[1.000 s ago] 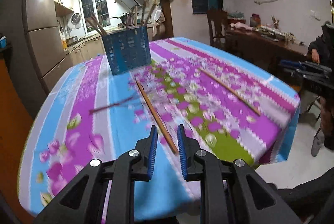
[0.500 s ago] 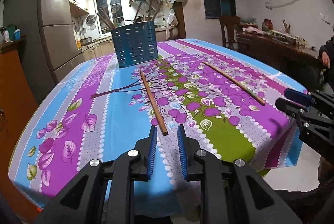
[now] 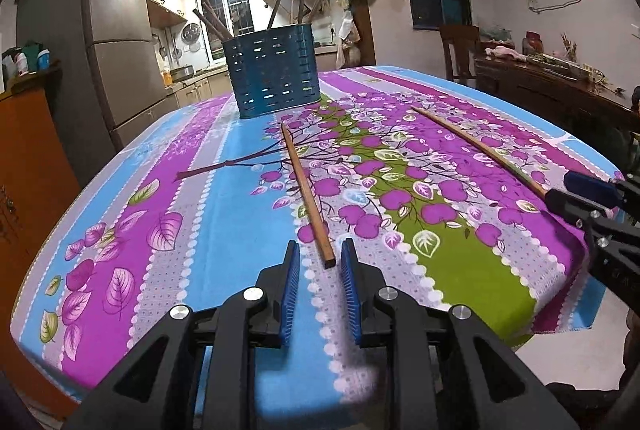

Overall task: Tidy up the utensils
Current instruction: 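Move both tools to the last two chopsticks on the cloth, then close the left tool on a chopstick while the right tool grasps the last one, then carry both chopsticks up and lower them into the blue utensil holder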

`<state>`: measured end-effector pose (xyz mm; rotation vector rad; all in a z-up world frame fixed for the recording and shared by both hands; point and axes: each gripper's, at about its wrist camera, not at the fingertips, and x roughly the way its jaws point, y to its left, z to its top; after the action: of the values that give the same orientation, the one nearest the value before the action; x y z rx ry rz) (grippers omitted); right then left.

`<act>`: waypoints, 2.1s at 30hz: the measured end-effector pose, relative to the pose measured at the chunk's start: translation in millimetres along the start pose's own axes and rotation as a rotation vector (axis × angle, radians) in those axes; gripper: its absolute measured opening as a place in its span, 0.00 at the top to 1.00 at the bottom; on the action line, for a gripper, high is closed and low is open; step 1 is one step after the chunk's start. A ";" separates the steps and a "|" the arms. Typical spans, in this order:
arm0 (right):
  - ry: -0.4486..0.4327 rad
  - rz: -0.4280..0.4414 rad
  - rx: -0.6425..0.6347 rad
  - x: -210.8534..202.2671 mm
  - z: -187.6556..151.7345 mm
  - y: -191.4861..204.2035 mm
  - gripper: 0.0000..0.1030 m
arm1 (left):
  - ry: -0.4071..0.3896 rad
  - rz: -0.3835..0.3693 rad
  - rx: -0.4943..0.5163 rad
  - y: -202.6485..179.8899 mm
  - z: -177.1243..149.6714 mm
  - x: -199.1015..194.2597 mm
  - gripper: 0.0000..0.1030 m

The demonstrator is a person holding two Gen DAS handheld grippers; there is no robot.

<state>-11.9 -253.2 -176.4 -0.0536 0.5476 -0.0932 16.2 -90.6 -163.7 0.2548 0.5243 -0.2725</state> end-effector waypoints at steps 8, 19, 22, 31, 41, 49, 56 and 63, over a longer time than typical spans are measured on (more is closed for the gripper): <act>-0.006 -0.006 0.003 8.9 5.3 4.3 0.82 | -0.026 -0.003 -0.010 0.6 0.0 5.0 0.78; -0.044 0.006 0.067 5.3 -3.0 0.7 0.88 | -0.047 -0.036 -0.011 0.6 -2.5 4.2 0.86; -0.052 0.003 0.075 2.0 -5.3 1.1 0.92 | -0.049 -0.048 -0.020 3.0 -2.7 4.0 0.88; -0.051 0.013 0.118 -3.8 -1.2 -2.5 0.96 | -0.035 -0.060 -0.051 19.7 -2.7 1.5 0.93; -0.217 -0.015 -0.054 -49.0 44.5 2.1 0.96 | -0.172 -0.042 -0.012 41.5 22.6 -50.1 0.93; -0.307 0.092 -0.106 -73.3 107.6 -11.1 0.96 | -0.281 -0.074 -0.041 79.1 77.9 -95.8 0.93; -0.300 0.146 -0.140 -77.8 151.1 -19.1 0.96 | -0.306 -0.147 -0.075 106.5 123.9 -112.0 0.93; -0.224 0.230 -0.118 -68.2 181.6 -24.7 0.96 | -0.249 -0.239 -0.125 132.7 159.7 -100.6 0.93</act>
<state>23.1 -266.0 15.6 -0.1143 0.3319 0.1681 47.6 3.3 44.8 0.0343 0.3232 -0.4953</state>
